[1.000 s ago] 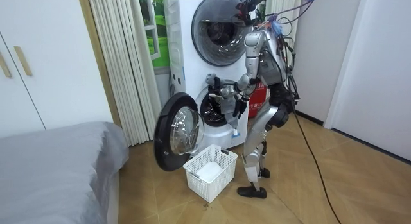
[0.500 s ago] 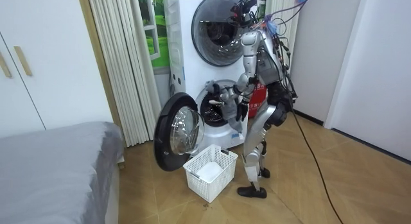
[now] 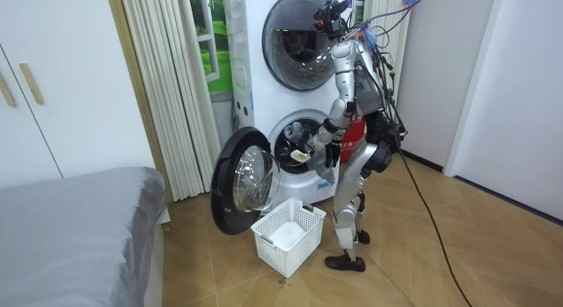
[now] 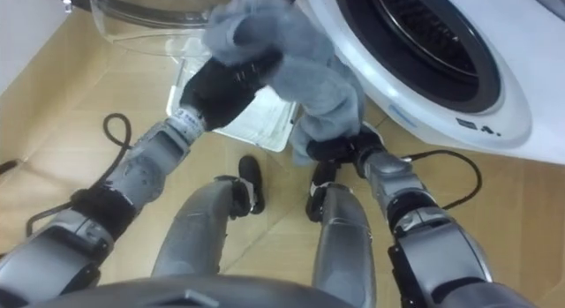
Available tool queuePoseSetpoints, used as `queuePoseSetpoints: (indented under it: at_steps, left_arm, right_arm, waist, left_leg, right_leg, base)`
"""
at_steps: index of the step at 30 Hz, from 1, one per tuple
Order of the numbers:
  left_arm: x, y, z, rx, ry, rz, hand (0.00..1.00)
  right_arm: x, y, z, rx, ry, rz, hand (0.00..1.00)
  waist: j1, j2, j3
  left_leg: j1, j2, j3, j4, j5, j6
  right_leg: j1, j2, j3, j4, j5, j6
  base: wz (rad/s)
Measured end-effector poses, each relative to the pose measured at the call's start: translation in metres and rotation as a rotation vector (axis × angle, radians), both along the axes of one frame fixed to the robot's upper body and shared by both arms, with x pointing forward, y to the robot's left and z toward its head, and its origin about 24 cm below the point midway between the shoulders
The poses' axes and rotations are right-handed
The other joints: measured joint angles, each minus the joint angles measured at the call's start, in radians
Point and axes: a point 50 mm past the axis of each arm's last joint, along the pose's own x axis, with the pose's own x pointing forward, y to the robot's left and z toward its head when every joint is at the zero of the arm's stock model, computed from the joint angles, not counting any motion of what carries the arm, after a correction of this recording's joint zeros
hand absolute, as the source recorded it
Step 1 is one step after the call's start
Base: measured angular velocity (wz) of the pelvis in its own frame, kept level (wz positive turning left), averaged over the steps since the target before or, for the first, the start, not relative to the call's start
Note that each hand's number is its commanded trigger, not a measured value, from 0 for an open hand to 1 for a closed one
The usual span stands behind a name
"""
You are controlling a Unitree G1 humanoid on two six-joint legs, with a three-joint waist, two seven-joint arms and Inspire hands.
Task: Put towel into washing machine
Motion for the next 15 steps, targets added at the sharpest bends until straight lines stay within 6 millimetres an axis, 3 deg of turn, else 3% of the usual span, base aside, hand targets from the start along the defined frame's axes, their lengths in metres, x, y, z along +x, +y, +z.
queuePoseSetpoints:
  at_steps: [4, 11, 15]
  left_arm:
    - [-0.020, 0.007, -0.025, 0.430, -0.017, -0.118, 0.00]
    - [-0.023, 0.016, -0.030, 0.668, -0.066, -0.121, 0.00]
    - [-0.025, 0.016, -0.032, 0.711, -0.075, -0.110, 0.00]
  right_arm:
    - [0.002, -0.007, 0.003, 0.086, -0.030, -0.130, 1.00]
    - [0.009, -0.009, 0.009, 0.306, -0.083, -0.368, 1.00]
    - [0.015, -0.021, 0.018, 0.413, -0.148, -0.524, 1.00]
  waist:
    - [-0.002, -0.001, -0.0005]
    - [-0.009, -0.001, -0.0018]
    - [-0.043, -0.001, -0.0021]
  left_leg:
    - [-0.005, -0.001, 0.010, 0.001, 0.001, 0.000]
    - [-0.020, -0.004, 0.026, 0.016, 0.002, 0.002]
    - [-0.022, -0.021, 0.044, 0.027, 0.002, 0.004]
  right_leg:
    - [-0.016, -0.008, 0.010, 0.009, -0.001, 0.001]
    - [-0.050, -0.024, 0.023, 0.041, -0.016, 0.003]
    - [-0.074, -0.042, 0.046, 0.086, -0.029, 0.006]
  base:
    - [-0.04]
    - [0.00]
    - [-0.03]
